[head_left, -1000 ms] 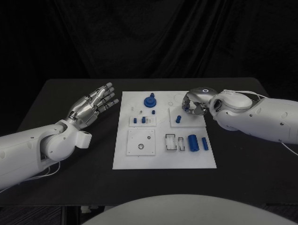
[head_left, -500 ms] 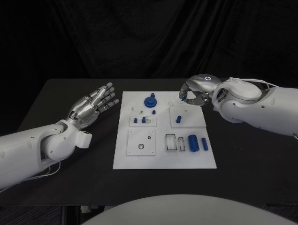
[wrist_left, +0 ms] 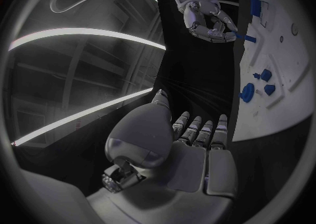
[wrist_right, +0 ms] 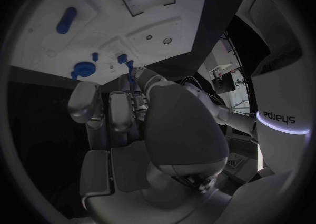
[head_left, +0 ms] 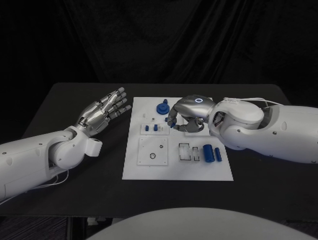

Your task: Assemble the parts on the task board

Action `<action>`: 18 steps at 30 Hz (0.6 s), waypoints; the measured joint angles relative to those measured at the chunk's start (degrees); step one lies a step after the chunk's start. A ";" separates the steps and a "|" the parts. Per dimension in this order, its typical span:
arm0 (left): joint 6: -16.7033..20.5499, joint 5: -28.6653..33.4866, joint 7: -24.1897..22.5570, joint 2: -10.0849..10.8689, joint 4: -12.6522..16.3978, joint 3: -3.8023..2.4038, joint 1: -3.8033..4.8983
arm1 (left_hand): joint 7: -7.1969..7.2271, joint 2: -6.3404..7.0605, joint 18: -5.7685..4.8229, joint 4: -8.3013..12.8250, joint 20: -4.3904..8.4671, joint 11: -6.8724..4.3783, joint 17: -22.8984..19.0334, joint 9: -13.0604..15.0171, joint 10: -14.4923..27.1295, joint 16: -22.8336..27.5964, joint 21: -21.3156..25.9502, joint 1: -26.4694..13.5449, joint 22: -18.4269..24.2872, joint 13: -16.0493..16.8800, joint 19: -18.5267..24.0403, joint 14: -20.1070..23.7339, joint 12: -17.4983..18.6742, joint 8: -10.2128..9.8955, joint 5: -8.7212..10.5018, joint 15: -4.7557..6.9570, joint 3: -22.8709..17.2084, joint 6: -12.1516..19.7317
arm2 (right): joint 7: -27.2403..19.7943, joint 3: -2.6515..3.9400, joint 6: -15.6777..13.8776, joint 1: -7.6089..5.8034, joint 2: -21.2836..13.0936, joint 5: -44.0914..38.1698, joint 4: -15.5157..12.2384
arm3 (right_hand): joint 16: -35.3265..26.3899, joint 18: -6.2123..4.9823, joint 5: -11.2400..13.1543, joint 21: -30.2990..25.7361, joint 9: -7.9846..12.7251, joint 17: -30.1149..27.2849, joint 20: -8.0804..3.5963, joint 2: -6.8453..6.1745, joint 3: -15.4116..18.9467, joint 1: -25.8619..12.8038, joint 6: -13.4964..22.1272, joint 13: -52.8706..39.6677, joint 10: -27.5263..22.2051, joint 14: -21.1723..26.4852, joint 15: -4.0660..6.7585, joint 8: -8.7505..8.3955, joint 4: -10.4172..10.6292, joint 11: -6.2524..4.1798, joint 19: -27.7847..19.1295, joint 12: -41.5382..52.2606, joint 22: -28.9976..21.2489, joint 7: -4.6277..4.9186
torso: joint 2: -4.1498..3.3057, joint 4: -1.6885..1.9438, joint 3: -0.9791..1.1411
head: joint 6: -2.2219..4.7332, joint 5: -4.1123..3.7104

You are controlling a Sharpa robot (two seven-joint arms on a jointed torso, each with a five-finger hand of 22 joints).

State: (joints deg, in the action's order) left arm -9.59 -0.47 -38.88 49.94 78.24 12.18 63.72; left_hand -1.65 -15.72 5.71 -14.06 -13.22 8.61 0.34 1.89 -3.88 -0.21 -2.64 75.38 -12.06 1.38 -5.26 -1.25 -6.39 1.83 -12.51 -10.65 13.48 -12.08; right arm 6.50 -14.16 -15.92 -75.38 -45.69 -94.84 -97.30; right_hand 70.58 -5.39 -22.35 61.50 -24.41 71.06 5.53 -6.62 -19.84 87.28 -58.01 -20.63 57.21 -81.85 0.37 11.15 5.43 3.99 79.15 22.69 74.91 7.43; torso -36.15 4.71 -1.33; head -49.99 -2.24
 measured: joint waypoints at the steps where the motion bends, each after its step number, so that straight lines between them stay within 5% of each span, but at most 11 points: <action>1: 0.00 0.00 0.00 -0.06 -0.06 0.00 -0.01 | 0.00 0.00 0.00 0.00 0.00 0.00 0.00 0.00 0.00 0.00 0.00 0.00 0.00 0.00 0.00 0.00 0.00 0.00 0.00 0.00 0.00 0.00 | 0.02 -0.01 0.19 0.27 0.60 -0.38 -0.06 | 0.00 0.00 0.01 0.00 -0.03 0.00 0.00 0.00 0.00 0.00 0.00 0.07 0.00 0.00 0.00 0.00 0.00 0.00 0.00 0.00 0.00 0.00 | 0.00 0.01 0.01 | 0.00 0.23; 8: -0.04 0.01 0.00 -0.62 -0.27 0.00 -0.07 | 0.00 0.00 0.00 0.00 0.00 0.20 0.00 0.00 -0.20 0.00 0.00 0.00 0.07 0.00 0.00 0.00 0.00 0.00 0.00 0.00 0.00 0.00 | 0.17 -0.01 1.79 2.55 5.37 -2.92 1.60 | 0.00 0.00 0.26 0.00 -0.10 0.00 0.00 -0.01 -0.01 0.00 0.21 0.16 -0.01 0.00 0.00 -0.24 -0.32 0.01 0.00 -0.01 0.02 0.21 | 0.03 0.01 0.09 | 0.00 1.82; 18: -0.12 0.01 -0.01 -0.97 -0.41 -0.01 -0.09 | 0.00 0.00 0.00 0.00 0.00 0.20 0.00 0.00 -0.20 0.00 0.00 0.00 0.16 0.00 0.00 0.00 0.00 0.00 -0.09 0.00 0.00 0.00 | 0.29 -0.01 3.23 4.79 8.66 -6.07 4.67 | -0.01 0.00 0.27 0.00 -0.09 0.04 0.00 -0.01 0.00 0.00 0.21 0.30 -0.01 0.00 0.00 -0.25 -0.32 0.01 0.00 -0.02 0.04 0.20 | 0.18 0.03 0.08 | 0.00 2.64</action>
State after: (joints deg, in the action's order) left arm -9.71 -0.46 -38.89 48.98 77.84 12.16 63.63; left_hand -1.65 -15.72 5.71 -14.06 -13.22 8.81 0.34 1.90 -4.08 -0.21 -2.64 75.38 -11.90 1.38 -5.26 -1.25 -6.39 1.83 -12.60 -10.65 13.48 -12.09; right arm 6.79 -14.17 -12.69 -70.59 -37.03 -100.91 -92.63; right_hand 70.58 -5.39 -22.08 61.50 -24.50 71.10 5.53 -6.63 -19.84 87.28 -57.80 -20.34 57.20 -81.85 0.36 10.90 5.12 4.00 79.15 22.67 74.94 7.63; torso -35.97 4.74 -1.26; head -49.99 0.40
